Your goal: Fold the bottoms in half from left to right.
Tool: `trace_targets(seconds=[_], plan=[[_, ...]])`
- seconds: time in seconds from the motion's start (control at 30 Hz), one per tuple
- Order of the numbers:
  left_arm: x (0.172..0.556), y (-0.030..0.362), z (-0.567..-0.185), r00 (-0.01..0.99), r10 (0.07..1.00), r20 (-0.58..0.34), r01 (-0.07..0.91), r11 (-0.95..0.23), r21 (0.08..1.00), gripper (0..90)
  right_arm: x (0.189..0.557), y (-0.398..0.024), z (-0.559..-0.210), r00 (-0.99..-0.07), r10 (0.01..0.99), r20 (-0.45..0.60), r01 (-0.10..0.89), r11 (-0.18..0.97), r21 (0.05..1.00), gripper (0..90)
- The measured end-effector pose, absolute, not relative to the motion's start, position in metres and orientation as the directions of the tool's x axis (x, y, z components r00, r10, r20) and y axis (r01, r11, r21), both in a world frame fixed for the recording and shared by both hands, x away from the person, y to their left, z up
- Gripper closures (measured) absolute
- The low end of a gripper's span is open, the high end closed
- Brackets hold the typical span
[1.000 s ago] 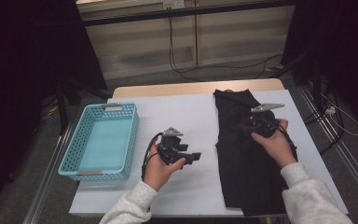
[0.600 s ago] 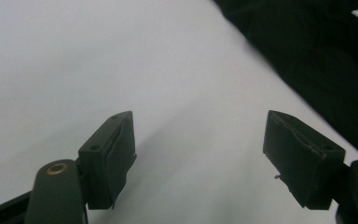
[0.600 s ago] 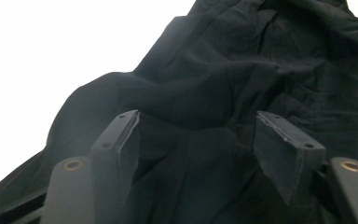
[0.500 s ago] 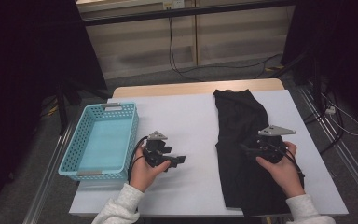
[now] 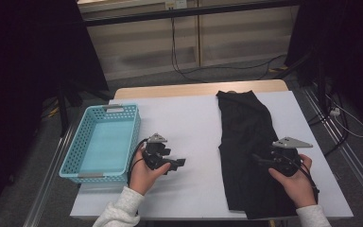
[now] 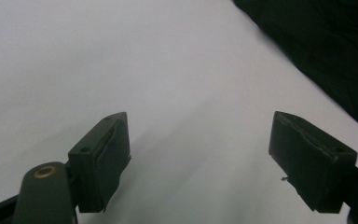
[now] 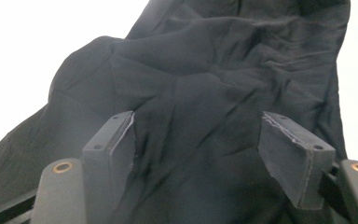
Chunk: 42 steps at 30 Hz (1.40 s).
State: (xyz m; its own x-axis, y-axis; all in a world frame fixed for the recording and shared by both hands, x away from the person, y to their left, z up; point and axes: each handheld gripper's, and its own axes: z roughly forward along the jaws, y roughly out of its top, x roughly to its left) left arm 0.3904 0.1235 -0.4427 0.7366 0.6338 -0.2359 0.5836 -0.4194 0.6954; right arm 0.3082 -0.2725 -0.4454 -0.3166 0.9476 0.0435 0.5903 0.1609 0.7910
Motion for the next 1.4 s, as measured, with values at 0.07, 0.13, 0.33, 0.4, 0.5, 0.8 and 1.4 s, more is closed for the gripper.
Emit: trace_targets(seconds=[0.07, 0.13, 0.33, 0.4, 0.5, 0.8, 1.4], plan=[[0.39, 0.123, -0.443, 0.742, 0.63, -0.23, 0.579, -0.429, 0.694, 20.5, 0.307, -0.274, -0.445, -0.311, 0.95, 0.039, 0.59, 0.161, 0.791, 28.0], [0.39, 0.125, -0.443, 0.74, 0.635, -0.221, 0.577, -0.432, 0.693, 20.5, 0.305, -0.277, -0.446, -0.304, 0.952, 0.038, 0.594, 0.158, 0.789, 29.1], [0.39, 0.129, -0.444, 0.738, 0.637, -0.225, 0.579, -0.426, 0.695, 19.2, 0.295, -0.278, -0.448, -0.297, 0.955, 0.029, 0.6, 0.162, 0.783, 32.3], [0.39, 0.13, -0.443, 0.738, 0.635, -0.228, 0.58, -0.424, 0.696, 19.2, 0.292, -0.279, -0.449, -0.289, 0.957, 0.025, 0.604, 0.162, 0.78, 33.5], [0.392, 0.13, -0.44, 0.742, 0.635, -0.217, 0.573, -0.432, 0.696, 18.7, 0.286, -0.28, -0.452, -0.287, 0.958, 0.014, 0.613, 0.172, 0.771, 36.7], [0.399, 0.127, -0.441, 0.735, 0.638, -0.229, 0.584, -0.425, 0.691, 17.3, 0.276, -0.287, -0.455, -0.265, 0.964, -0.035, 0.629, 0.201, 0.751, 40.3], [0.395, 0.129, -0.438, 0.753, 0.62, -0.219, 0.564, -0.437, 0.701, 13.9, 0.253, -0.288, -0.456, -0.268, 0.963, -0.026, 0.656, 0.202, 0.728, 55.4]])
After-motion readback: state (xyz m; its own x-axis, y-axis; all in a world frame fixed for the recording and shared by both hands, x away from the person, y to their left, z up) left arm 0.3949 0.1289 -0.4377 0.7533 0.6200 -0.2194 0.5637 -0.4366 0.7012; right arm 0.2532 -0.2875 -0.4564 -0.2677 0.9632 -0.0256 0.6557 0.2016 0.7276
